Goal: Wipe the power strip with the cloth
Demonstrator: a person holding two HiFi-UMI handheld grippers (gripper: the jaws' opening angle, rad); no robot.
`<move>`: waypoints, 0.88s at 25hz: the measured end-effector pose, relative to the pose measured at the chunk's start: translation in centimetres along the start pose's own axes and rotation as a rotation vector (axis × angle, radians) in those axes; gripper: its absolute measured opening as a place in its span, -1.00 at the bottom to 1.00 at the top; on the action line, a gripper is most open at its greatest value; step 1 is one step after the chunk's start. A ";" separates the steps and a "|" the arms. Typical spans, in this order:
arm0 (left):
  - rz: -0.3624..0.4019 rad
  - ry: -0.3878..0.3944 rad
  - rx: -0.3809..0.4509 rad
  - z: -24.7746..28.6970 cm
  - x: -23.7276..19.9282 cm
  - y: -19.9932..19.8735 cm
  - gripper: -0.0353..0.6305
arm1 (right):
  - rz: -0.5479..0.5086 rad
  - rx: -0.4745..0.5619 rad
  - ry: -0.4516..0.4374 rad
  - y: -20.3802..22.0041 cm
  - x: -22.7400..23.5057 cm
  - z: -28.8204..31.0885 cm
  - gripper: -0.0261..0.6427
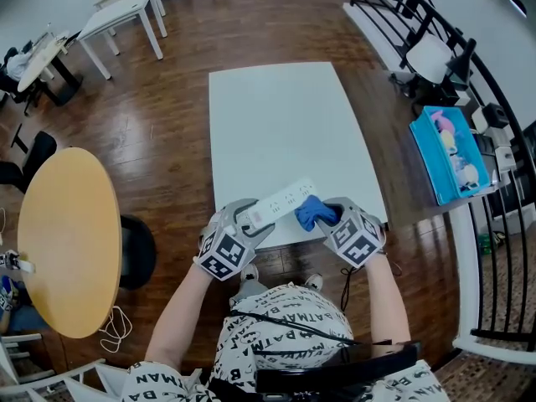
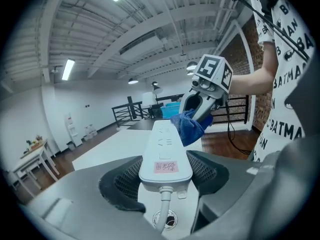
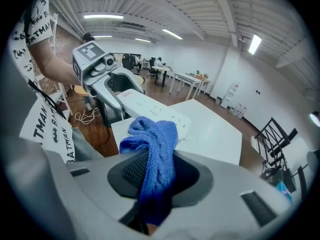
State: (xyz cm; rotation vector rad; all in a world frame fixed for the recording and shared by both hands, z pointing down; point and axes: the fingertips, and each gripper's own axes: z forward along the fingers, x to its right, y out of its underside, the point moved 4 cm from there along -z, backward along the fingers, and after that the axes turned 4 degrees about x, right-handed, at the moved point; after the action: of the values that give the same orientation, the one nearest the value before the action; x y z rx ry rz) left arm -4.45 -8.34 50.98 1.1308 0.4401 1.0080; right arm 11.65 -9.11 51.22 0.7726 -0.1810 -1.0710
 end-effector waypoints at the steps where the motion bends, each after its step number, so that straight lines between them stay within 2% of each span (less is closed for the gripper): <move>1: 0.010 0.003 0.001 -0.2 0.0 -0.1 -0.05 | 0.002 -0.009 0.010 0.4 0.5 -0.1 -0.56; 5: 0.054 0.030 0.009 -1.1 0.3 -0.3 -0.06 | -0.006 -0.057 0.051 1.8 2.2 -0.3 -0.56; 9: 0.101 0.089 0.021 -1.2 1.6 -0.8 -0.06 | -0.020 -0.082 0.085 2.6 3.9 -0.7 -0.56; 14: 0.175 0.148 -0.018 -1.0 2.8 -1.0 -0.06 | -0.134 -0.136 0.106 2.5 4.3 -0.6 -0.56; 17: 0.222 0.203 -0.036 -1.0 4.0 -1.0 -0.06 | -0.160 -0.121 0.111 1.6 4.5 -0.6 -0.56; 19: 0.220 0.201 -0.036 -0.7 4.4 -0.9 -0.05 | -0.146 -0.090 0.102 0.8 4.6 -0.7 -0.56; 22: 0.175 0.154 -0.034 -0.3 3.7 -0.6 -0.05 | -0.145 -0.080 0.099 0.5 4.5 -0.9 -0.56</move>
State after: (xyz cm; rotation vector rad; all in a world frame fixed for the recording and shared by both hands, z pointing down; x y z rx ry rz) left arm -2.52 -5.16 51.00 1.0789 0.4514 1.2571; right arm 14.66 -12.34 49.90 0.7735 0.0020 -1.1673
